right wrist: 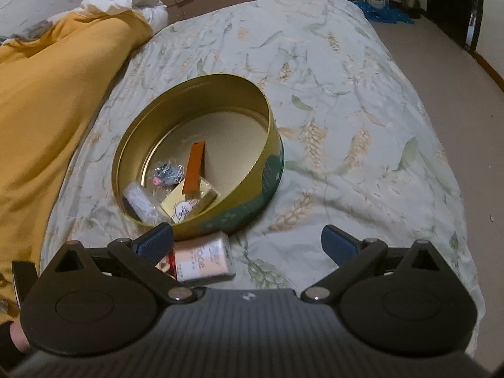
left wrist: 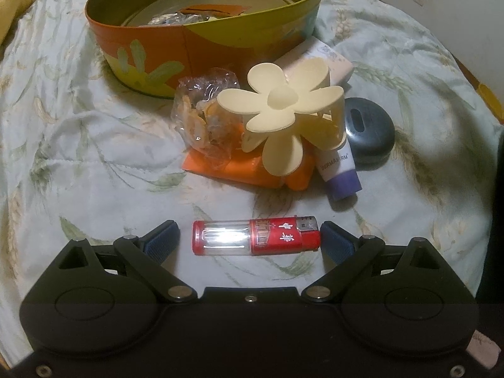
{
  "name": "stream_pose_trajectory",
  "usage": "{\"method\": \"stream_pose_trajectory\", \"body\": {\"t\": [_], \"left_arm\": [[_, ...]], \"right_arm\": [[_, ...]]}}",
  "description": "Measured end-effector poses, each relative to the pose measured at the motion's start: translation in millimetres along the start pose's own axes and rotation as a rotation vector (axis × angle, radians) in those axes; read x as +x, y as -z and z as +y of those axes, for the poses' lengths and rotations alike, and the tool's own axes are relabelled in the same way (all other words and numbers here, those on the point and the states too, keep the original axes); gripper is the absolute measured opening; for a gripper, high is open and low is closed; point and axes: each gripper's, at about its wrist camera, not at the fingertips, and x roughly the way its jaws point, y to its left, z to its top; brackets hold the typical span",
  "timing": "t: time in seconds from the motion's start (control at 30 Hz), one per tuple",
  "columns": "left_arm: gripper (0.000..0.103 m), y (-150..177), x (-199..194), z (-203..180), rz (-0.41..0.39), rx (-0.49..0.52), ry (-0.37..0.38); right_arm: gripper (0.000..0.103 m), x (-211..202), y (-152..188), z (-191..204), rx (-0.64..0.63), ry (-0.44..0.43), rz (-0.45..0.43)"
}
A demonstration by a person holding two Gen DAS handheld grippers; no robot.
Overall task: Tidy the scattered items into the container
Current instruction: 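Grasp the red-and-white lighter with the left gripper while the right gripper withdraws, then carry the lighter toward the tin with the left gripper while the right grasps the grey compact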
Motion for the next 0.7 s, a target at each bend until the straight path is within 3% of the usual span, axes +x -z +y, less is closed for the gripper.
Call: {"method": "stream_pose_trajectory", "body": {"t": [0.07,0.13,0.17,0.43,0.53,0.7], "left_arm": [[0.093,1,0,1,-0.001,-0.021,0.01],[0.081,2,-1,2,-0.004,-0.032,-0.001],[0.081,2,-2,3,-0.006,-0.039,-0.006],[0.08,6,-24,6,-0.043,-0.103,-0.022],[0.08,10,-36,10,-0.063,-0.136,-0.037],[0.08,16,-48,19,-0.08,-0.223,-0.044]], "right_arm": [[0.103,-3,5,1,-0.024,-0.045,-0.001],[0.103,-7,12,2,-0.039,-0.091,-0.007],[0.103,-7,15,4,-0.045,-0.105,-0.009],[0.103,-1,42,12,-0.116,-0.197,-0.021],[0.103,2,52,20,-0.181,-0.2,-0.041],[0.103,13,65,38,-0.309,-0.159,0.027]]}}
